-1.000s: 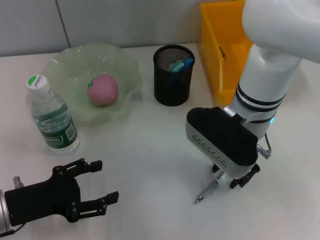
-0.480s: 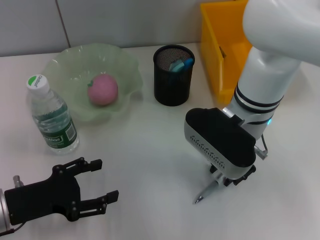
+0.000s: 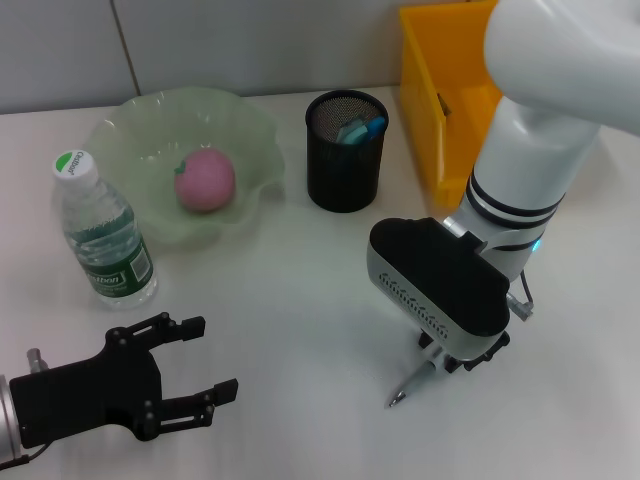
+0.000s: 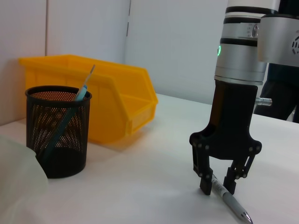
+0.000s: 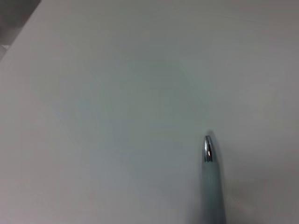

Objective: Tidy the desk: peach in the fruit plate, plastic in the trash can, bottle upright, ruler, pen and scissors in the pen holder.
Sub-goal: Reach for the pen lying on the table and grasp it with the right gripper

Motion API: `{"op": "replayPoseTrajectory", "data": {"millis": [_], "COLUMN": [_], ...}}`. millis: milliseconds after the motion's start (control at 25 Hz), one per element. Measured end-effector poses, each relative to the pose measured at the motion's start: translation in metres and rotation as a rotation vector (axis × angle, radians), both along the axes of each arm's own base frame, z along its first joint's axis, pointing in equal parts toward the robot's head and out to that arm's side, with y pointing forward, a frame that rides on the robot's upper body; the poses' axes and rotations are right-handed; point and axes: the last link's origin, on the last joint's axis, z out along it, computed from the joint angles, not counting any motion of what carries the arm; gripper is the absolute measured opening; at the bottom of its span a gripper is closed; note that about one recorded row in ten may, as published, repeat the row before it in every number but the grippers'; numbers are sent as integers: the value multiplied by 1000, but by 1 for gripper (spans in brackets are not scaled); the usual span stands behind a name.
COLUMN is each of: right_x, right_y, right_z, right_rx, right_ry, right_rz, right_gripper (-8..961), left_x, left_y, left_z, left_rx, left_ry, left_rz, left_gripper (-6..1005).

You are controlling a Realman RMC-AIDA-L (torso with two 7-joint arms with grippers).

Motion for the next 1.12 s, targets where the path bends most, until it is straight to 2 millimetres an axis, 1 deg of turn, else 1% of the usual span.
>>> {"op": "replayPoseTrajectory", "data": {"millis": [120,320,440,680,800,1000,1120], "right_x": [0,-2,-10,-30,-35,-41,-42], "right_y": [0,0,0,-3,-3,-1,-3], "right_z": [0,0,4,25,31,32,31], "right_rx": [-1,-7,-8,-19,-11,33,39], "right_ry": [-1,-5,6,21,9,18,9], "right_rz": [2,3,15,7,5,10,-4], "right_gripper": [347,297,260,187,136,3,5], "left_x": [1,1,1,2,2,2,2], "left_y": [1,1,0,0,1,0,-1], "left_z": [0,0,0,1,1,0,-1], "left_rx": [0,0,2,0,1,-1,-2], "left_ry": [0,0,-2,-14,-18,-25,-28], "left_rz": [-2,-3,-1,2,4,9,12], "left_gripper": [838,838,837,837,837,837,837]}}
